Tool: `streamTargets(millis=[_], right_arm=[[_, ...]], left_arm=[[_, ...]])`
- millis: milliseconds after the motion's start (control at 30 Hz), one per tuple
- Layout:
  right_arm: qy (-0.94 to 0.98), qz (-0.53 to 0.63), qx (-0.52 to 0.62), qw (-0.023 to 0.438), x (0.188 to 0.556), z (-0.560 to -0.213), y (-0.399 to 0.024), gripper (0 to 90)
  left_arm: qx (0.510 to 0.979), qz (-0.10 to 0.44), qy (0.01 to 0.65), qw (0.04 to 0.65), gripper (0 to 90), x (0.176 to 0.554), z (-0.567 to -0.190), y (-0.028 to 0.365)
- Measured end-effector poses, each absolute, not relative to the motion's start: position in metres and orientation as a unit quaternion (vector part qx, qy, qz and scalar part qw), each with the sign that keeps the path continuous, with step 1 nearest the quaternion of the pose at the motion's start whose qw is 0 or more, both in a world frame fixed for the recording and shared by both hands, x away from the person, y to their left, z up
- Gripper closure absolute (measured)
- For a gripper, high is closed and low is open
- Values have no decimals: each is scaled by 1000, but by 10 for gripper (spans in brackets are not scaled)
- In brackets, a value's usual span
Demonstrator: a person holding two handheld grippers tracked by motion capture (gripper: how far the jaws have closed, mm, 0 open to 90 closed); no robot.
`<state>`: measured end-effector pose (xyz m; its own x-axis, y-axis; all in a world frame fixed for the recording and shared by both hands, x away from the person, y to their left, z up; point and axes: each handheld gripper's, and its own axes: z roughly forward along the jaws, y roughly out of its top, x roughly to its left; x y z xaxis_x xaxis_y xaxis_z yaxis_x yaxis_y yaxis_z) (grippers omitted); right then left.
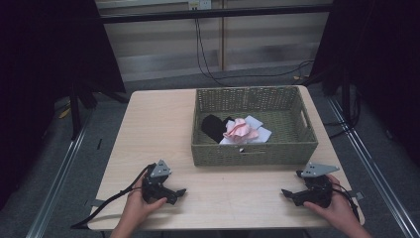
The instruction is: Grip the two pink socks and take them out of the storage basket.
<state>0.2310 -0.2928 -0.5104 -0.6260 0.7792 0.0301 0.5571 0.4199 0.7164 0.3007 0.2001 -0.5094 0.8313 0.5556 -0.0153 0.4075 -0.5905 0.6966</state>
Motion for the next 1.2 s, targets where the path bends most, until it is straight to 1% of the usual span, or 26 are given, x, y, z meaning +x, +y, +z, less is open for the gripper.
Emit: streamTargets(millis=[133, 233, 267, 333, 367, 400, 467, 500, 600, 633, 700, 900, 1033, 1100, 1200], right_arm=[[830, 350, 407, 152, 232, -509, -292, 99], [835, 336, 411, 146, 235, -506, -289, 114], [840, 331, 407, 137, 238, -504, -286, 132], [842, 331, 406, 131, 239, -503, -285, 134], [847, 327, 402, 116, 243, -500, -281, 140], [847, 327, 402, 116, 243, -500, -281, 140], [854, 318, 398, 101, 246, -498, -277, 144], [861, 307, 396, 84, 249, -493, -272, 151], [868, 301, 388, 75, 253, -488, -268, 165], [871, 296, 387, 58, 256, -482, -264, 176], [874, 293, 383, 53, 257, -479, -263, 180], [895, 262, 359, 37, 269, -455, -249, 199], [900, 253, 353, 35, 273, -447, -245, 199], [900, 256, 352, 28, 277, -436, -242, 201], [902, 258, 345, 30, 279, -428, -239, 203]], left_arm=[[886, 101, 272, 361, 0, 301, -509, 200], [887, 101, 272, 360, 0, 301, -509, 200], [887, 101, 272, 361, 0, 301, -509, 201], [887, 100, 271, 360, 0, 301, -509, 201], [887, 100, 271, 360, 0, 301, -509, 201], [887, 100, 271, 360, 0, 301, -509, 201], [887, 99, 270, 361, 0, 301, -509, 201], [887, 99, 270, 362, 0, 301, -509, 201], [887, 99, 270, 362, 0, 301, -509, 201], [887, 99, 271, 360, 0, 301, -509, 201], [887, 99, 270, 362, 0, 301, -509, 201], [887, 99, 269, 362, 0, 301, -509, 201], [887, 99, 268, 362, 0, 301, -509, 201], [888, 99, 268, 362, 0, 301, -509, 201], [888, 99, 268, 362, 0, 301, -509, 201]])
